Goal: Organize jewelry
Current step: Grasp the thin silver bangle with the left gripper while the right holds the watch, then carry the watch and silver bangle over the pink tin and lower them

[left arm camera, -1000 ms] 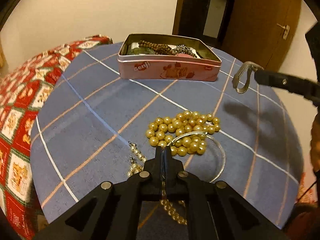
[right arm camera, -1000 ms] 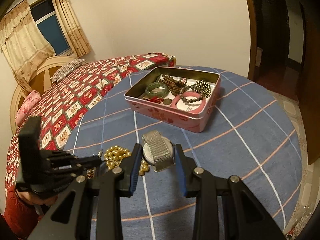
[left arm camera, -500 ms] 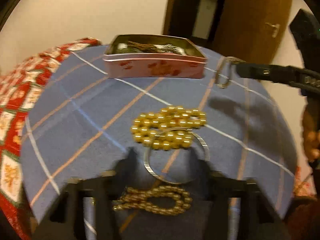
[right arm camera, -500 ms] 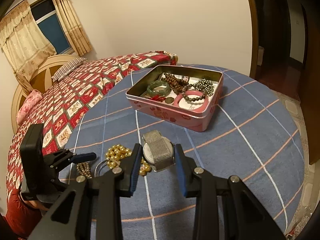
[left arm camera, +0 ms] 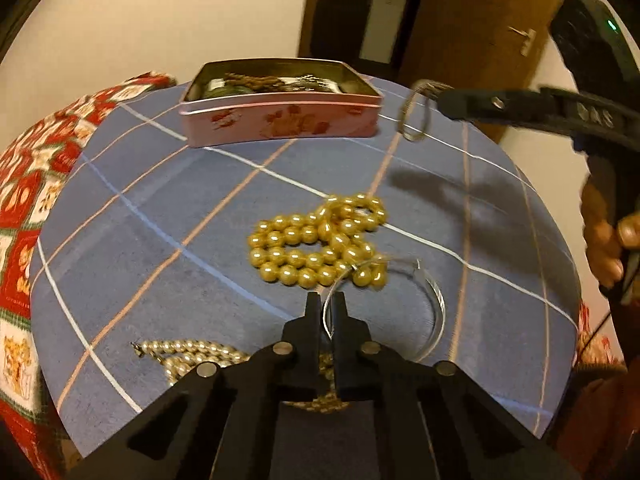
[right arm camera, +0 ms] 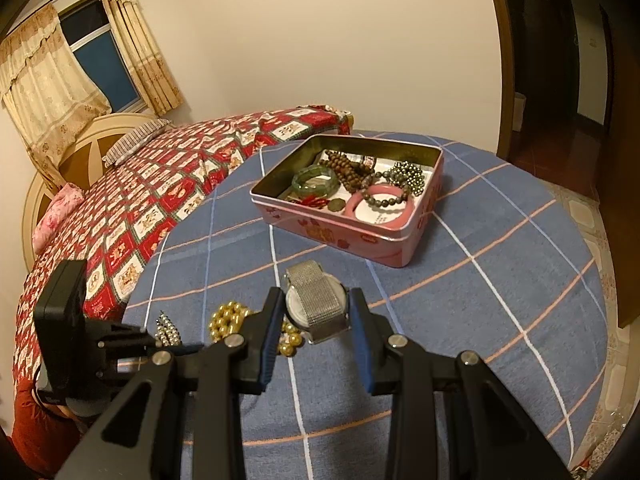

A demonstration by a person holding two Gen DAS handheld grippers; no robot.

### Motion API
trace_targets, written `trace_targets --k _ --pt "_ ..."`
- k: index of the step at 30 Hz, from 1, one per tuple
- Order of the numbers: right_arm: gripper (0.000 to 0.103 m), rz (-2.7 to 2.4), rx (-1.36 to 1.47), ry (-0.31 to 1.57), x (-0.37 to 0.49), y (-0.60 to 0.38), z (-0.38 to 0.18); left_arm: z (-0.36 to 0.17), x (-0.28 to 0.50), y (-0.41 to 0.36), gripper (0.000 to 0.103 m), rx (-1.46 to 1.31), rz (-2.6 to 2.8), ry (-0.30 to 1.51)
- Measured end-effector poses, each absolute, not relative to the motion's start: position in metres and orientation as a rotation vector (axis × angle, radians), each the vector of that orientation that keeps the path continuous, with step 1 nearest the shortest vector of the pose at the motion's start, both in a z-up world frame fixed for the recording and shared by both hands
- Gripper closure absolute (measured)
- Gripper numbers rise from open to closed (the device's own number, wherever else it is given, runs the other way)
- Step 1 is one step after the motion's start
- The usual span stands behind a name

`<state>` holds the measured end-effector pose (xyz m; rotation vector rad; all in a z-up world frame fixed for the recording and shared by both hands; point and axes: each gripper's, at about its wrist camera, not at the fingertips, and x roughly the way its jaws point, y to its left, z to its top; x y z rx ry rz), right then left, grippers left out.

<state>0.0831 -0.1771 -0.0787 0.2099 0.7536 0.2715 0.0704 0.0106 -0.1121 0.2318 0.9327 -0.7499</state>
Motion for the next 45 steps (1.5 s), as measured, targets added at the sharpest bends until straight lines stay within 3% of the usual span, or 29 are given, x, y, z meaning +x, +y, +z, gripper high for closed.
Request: trace_targets --k 11,24,45 --pt "0.067 0.248 0.233 0.694 0.082 -0.189 -0.066 -0.048 0.074 0.027 0.099 0.051 -0.782 0.715" --pt "0.067 0.222 0.210 0.585 0.127 -0.195 -0.024 -0.012 0.155 -0.005 0.099 -0.030 -0.661 0.620" --pt "0.067 0.074 0.197 0.663 0.217 -0.197 -0.073 -0.064 0.245 -0.047 0.099 -0.048 -0.538 0.736"
